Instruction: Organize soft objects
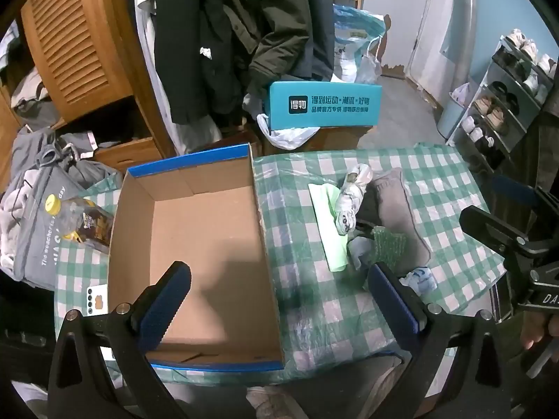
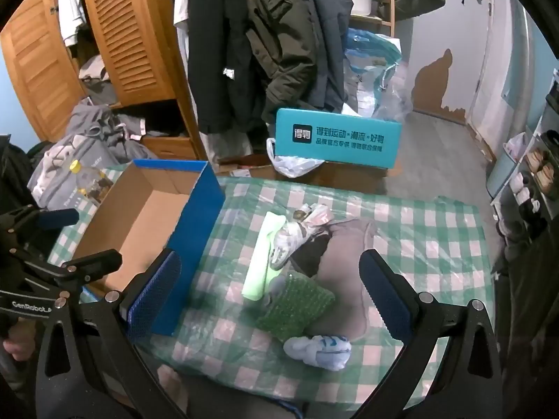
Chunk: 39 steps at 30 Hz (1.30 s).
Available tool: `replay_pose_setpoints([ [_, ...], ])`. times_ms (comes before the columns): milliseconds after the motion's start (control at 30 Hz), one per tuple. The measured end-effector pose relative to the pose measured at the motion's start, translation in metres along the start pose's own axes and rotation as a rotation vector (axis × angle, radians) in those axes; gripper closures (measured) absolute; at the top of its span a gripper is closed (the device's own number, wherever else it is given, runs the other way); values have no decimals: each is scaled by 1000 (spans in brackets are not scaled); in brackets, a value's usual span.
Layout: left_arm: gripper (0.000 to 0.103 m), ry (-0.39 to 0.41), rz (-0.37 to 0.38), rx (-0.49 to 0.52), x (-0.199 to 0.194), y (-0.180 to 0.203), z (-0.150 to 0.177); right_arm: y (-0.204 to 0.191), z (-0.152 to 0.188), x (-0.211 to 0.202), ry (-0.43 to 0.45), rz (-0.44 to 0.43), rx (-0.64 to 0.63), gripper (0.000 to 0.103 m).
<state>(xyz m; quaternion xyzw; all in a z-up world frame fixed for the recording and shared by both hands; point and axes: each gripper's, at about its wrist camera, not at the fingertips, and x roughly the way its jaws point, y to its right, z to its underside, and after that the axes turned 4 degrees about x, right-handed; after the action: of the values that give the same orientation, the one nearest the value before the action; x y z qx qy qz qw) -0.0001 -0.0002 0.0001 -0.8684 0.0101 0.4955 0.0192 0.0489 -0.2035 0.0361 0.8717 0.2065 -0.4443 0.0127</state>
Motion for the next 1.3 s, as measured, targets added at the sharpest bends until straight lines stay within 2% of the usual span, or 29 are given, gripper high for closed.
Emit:
replay_pose_setpoints([
  [1300, 1, 1, -6, -6, 3, -6, 2, -5, 0, 3, -3, 4, -4, 3],
])
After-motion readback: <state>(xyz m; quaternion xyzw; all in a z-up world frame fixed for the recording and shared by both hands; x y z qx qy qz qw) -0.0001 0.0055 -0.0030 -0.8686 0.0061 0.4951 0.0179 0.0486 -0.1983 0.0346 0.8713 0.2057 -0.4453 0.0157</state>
